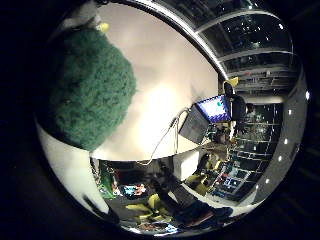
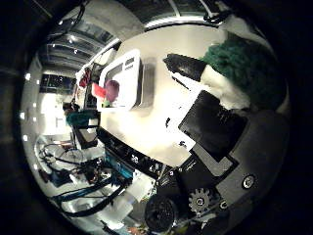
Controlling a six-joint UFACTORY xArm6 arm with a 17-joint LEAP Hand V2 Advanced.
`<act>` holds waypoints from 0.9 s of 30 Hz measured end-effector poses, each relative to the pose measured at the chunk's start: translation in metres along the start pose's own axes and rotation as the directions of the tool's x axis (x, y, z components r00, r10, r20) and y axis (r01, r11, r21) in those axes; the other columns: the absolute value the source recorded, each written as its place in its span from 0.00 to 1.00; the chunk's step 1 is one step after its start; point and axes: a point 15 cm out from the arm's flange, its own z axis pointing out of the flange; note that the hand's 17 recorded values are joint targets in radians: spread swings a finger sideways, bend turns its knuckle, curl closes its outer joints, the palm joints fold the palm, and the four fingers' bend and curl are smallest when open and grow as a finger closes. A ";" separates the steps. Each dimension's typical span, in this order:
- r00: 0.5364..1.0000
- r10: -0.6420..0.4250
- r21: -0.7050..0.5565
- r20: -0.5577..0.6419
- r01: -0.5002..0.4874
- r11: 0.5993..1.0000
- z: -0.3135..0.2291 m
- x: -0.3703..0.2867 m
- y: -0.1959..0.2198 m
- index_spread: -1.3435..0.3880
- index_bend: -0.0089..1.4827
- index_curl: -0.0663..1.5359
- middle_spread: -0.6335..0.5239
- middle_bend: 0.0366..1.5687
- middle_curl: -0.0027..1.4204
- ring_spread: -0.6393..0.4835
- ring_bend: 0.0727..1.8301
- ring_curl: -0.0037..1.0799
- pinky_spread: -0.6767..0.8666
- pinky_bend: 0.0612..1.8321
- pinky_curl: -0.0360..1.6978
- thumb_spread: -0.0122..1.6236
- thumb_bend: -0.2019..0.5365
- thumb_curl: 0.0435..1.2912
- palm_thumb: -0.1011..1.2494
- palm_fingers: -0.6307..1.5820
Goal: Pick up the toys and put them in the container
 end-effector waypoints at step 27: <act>0.961 -0.274 0.226 0.038 0.258 0.939 0.050 -0.270 -0.236 0.57 0.45 0.40 0.40 0.63 0.36 0.35 0.65 0.50 0.16 0.55 0.51 0.60 0.24 0.34 0.68 0.53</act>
